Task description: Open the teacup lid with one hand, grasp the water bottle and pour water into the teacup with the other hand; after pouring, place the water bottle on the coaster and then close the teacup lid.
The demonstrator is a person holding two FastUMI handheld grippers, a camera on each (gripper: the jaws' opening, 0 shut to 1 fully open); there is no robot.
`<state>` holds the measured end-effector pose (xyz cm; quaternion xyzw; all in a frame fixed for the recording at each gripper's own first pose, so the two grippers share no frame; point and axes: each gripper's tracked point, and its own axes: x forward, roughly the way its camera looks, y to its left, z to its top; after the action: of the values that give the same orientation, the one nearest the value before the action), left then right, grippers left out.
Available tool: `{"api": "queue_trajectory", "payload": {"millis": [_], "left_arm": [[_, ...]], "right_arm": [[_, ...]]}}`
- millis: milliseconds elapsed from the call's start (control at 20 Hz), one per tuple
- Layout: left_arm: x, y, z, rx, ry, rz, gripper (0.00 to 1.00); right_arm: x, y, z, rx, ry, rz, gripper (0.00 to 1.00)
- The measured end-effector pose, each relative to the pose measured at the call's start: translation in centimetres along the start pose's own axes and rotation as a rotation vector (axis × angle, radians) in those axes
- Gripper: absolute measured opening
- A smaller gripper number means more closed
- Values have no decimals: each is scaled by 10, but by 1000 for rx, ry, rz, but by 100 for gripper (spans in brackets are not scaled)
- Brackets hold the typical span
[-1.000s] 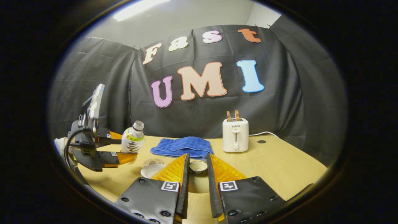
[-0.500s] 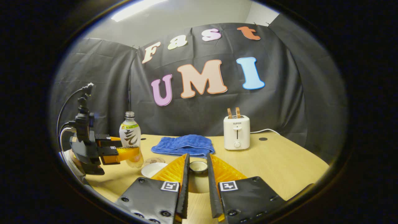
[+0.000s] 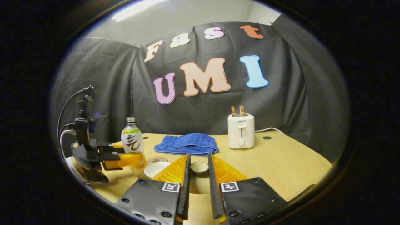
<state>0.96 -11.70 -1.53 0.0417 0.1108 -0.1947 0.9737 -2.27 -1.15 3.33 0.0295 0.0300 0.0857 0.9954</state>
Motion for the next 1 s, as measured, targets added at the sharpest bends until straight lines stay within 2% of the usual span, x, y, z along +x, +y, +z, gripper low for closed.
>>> {"api": "queue_trajectory", "payload": {"millis": [250, 450, 650, 750, 850, 900, 1000], "left_arm": [[-1, 1, -3, -6, 2, 11, 58], [-4, -4, -6, -17, 1, -5, 65], [-4, -3, -18, -38, 40, -1, 66], [-7, -3, -19, -43, 44, 1, 70], [-10, 1, -18, -36, 35, 20, 75], [-14, 2, -16, -33, 26, 28, 81], [-22, 3, -13, -26, 8, 41, 86]], "right_arm": [[1, 8, -5, 0, 9, 15, 31], [3, 15, -9, 5, 16, 28, 32], [6, 24, -10, -6, 15, 45, 32], [6, 31, -9, -5, 9, 59, 32], [9, 36, -7, -5, 1, 73, 33], [12, 39, -7, -2, -1, 81, 34], [18, 46, -10, 11, 5, 100, 32]]}}
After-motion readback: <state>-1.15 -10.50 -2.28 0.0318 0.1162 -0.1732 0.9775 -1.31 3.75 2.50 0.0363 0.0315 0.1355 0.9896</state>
